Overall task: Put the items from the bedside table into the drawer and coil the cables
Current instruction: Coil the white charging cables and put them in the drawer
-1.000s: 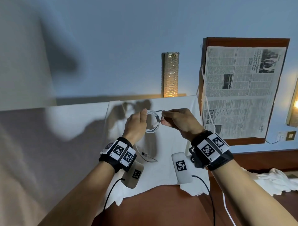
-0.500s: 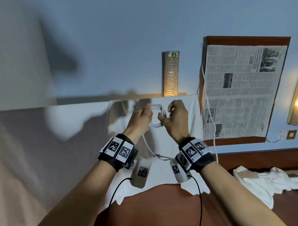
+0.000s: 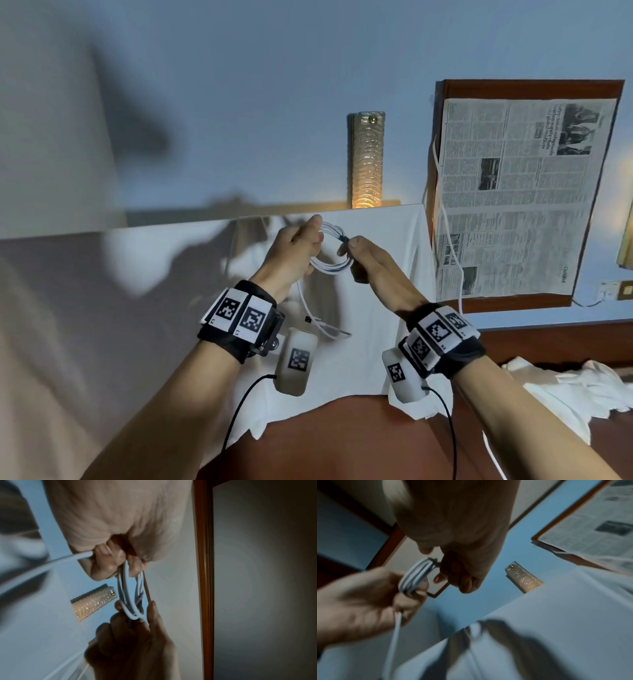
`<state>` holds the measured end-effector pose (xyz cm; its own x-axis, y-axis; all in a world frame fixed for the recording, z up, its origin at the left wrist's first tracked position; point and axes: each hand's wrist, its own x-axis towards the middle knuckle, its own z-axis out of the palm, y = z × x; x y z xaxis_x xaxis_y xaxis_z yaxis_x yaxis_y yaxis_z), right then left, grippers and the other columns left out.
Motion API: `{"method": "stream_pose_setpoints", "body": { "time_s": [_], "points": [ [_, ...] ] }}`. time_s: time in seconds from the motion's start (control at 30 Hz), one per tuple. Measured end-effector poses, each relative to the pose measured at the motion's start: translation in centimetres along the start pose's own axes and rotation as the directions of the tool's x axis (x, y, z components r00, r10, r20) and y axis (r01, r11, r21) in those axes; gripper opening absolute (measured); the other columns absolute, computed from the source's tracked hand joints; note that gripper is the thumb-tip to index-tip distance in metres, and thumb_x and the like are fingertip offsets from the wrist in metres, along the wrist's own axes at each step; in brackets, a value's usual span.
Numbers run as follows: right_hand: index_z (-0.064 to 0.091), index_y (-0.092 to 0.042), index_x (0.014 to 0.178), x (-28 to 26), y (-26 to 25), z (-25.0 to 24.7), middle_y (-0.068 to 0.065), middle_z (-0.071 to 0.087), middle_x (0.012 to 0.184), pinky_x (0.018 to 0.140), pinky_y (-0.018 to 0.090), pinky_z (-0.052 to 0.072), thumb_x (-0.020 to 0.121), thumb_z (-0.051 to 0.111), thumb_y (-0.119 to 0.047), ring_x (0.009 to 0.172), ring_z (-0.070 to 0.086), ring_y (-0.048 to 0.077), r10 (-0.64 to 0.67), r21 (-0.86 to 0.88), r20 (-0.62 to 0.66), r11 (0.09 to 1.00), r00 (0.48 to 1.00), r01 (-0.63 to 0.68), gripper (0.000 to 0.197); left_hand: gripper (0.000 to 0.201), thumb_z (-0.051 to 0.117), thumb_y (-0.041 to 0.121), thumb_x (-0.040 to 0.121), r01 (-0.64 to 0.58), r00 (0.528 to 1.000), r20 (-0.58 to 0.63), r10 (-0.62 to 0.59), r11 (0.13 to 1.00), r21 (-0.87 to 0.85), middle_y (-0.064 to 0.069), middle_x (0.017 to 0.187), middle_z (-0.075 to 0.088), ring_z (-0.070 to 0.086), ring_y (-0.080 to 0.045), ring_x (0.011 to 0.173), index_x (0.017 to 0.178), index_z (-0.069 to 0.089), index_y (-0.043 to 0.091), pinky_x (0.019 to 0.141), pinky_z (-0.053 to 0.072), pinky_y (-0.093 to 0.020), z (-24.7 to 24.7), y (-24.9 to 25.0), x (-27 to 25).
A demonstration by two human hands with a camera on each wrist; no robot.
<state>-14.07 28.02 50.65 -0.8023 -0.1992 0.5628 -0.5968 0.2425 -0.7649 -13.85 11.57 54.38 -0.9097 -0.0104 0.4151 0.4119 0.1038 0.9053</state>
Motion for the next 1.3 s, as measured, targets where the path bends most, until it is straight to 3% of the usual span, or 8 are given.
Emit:
{"method": "stream_pose_setpoints", "body": {
  "time_s": [0.1,0.3,0.47,0.6,0.73,0.87,1.13,1.3],
  "points": [
    [0.048,0.01,0.085,0.3,-0.2,-0.2,0.001,0.03,0.061,0.059,0.027,0.026,0.103,0.038,-0.024,0.056,0.027,0.013,0.049,0.151,0.025,0.987,0.999,-0.052,0.04,0.031,0.043,0.044,0.099,0.024,0.999,-0.033,-0.025,0.999,-0.031,0.008,0.086,0.058,0.054,-0.004,0.077,0.085,0.058,0.021,0.062,0.043,-0.024,0.4,-0.3,0.1],
    [0.061,-0.015,0.083,0.7,0.1,-0.1,0.009,0.038,0.079,0.056,0.023,0.029,0.103,0.039,-0.02,0.058,0.031,0.012,0.083,0.425,0.042,0.9,0.996,-0.093,0.03,0.033,0.038,0.042,0.101,0.028,1.0,0.009,-0.027,0.997,-0.068,0.004,0.079,0.05,0.045,-0.007,0.067,0.083,0.054,0.019,0.057,0.034,-0.023,0.8,-0.1,0.7],
    [0.059,-0.01,0.091,0.5,-0.5,1.2,0.0,0.059,0.074,0.053,0.019,0.032,0.1,0.037,-0.022,0.052,0.036,0.007,0.055,0.757,0.161,0.634,0.985,-0.159,0.027,0.043,0.034,0.049,0.1,0.041,0.999,0.002,-0.041,0.999,0.001,-0.001,0.089,0.067,0.055,-0.011,0.071,0.098,0.06,0.015,0.055,0.036,-0.026,1.0,-1.5,1.3],
    [0.051,-0.015,0.084,0.8,-0.7,0.7,-0.007,0.04,0.061,0.049,0.02,0.024,0.104,0.032,-0.028,0.047,0.033,0.006,0.127,0.75,0.136,0.635,0.983,-0.186,0.03,0.048,0.041,0.054,0.096,-0.185,0.983,0.072,0.171,0.943,0.276,-0.001,0.079,0.066,0.057,-0.013,0.072,0.083,0.065,0.014,0.07,0.043,-0.029,-0.2,-2.8,1.1],
    [0.052,-0.017,0.082,0.8,0.4,-1.1,-0.007,0.038,0.065,0.051,0.024,0.017,0.105,0.031,-0.026,0.051,0.028,0.006,0.21,0.67,0.123,0.704,0.97,-0.237,0.032,0.031,0.055,0.037,0.095,-0.409,0.911,0.191,0.365,0.751,0.519,0.008,0.061,0.055,0.048,-0.002,0.056,0.077,0.062,0.012,0.059,0.037,-0.028,-3.1,-3.1,1.4],
    [0.051,-0.018,0.08,0.5,0.4,-1.3,-0.009,0.034,0.059,0.048,0.019,0.024,0.101,0.036,-0.029,0.049,0.025,0.006,0.23,0.667,0.301,0.643,0.926,-0.377,0.029,0.021,0.053,0.027,0.095,-0.529,0.834,0.141,0.533,0.704,0.473,0.0,0.071,0.063,0.056,-0.022,0.069,0.082,0.064,0.015,0.07,0.044,-0.036,-4.5,-2.7,2.3],
    [0.052,-0.019,0.073,0.6,-0.3,-4.9,-0.01,0.037,0.057,0.052,0.021,0.022,0.089,0.049,-0.018,0.052,0.018,0.01,0.125,0.855,0.281,0.417,0.951,-0.308,0.016,0.029,0.042,0.02,0.1,-0.375,0.92,0.066,0.387,0.813,0.446,0.024,0.074,0.061,0.051,0.007,0.06,0.077,0.055,0.034,0.065,0.04,-0.024,-7.9,-9.2,2.3],
    [0.046,-0.02,0.08,0.5,-0.3,-4.6,-0.01,0.037,0.059,0.05,0.021,0.02,0.097,0.04,-0.02,0.052,0.015,0.01,0.157,0.816,0.171,0.531,0.973,-0.229,0.018,0.027,0.049,0.01,0.095,-0.209,0.964,-0.01,0.266,0.781,0.588,0.007,0.068,0.059,0.054,-0.022,0.068,0.074,0.057,0.026,0.068,0.04,-0.03,-8.7,-12.5,0.9]
  ]
}}
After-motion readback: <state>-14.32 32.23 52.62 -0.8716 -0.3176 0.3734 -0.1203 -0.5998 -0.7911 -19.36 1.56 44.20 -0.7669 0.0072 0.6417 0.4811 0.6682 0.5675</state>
